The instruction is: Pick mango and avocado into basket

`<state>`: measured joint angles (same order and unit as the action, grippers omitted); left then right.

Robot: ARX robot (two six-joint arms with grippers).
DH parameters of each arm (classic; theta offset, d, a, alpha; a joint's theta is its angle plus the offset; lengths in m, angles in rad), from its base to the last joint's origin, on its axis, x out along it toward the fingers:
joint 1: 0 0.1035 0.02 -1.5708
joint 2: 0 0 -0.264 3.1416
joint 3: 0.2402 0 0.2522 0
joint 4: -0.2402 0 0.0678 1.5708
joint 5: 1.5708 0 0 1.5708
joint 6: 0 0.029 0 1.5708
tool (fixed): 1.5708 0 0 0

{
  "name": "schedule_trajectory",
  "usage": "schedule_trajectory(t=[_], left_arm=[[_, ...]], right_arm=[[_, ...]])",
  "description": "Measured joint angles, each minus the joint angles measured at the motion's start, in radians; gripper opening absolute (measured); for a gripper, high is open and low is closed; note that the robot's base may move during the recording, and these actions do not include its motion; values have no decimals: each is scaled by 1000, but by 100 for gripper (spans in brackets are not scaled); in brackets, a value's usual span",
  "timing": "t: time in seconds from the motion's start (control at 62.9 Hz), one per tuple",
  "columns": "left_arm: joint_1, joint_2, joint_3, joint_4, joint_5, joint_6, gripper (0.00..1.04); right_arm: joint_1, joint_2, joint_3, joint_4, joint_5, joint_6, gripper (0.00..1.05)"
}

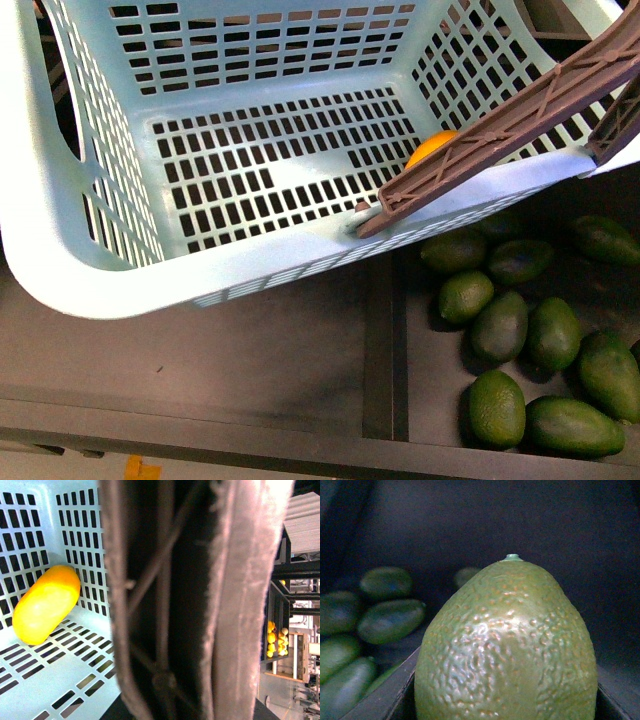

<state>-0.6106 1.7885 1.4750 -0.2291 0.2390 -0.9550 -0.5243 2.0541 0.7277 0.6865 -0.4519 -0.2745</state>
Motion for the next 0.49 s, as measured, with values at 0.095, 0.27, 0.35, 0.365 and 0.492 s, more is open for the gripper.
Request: schedule_trajectory(t=[0.095,0.27,0.35,0.365,0.492], left_arm=[[0,0,0,0,0,0,15],[0,0,0,0,1,0,15],[0,0,0,0,0,0,15],[0,0,0,0,0,0,15],[0,0,0,0,0,0,15]], right_arm=[[-11,-144,-85,-7,-31,34,65],[10,-446,-187,-71,-56,111,65],[40,-560,-195,-90,-49,155,65],[46,-578,-195,-92,-46,161,65],[137,-712,-187,-98,11,237,65]])
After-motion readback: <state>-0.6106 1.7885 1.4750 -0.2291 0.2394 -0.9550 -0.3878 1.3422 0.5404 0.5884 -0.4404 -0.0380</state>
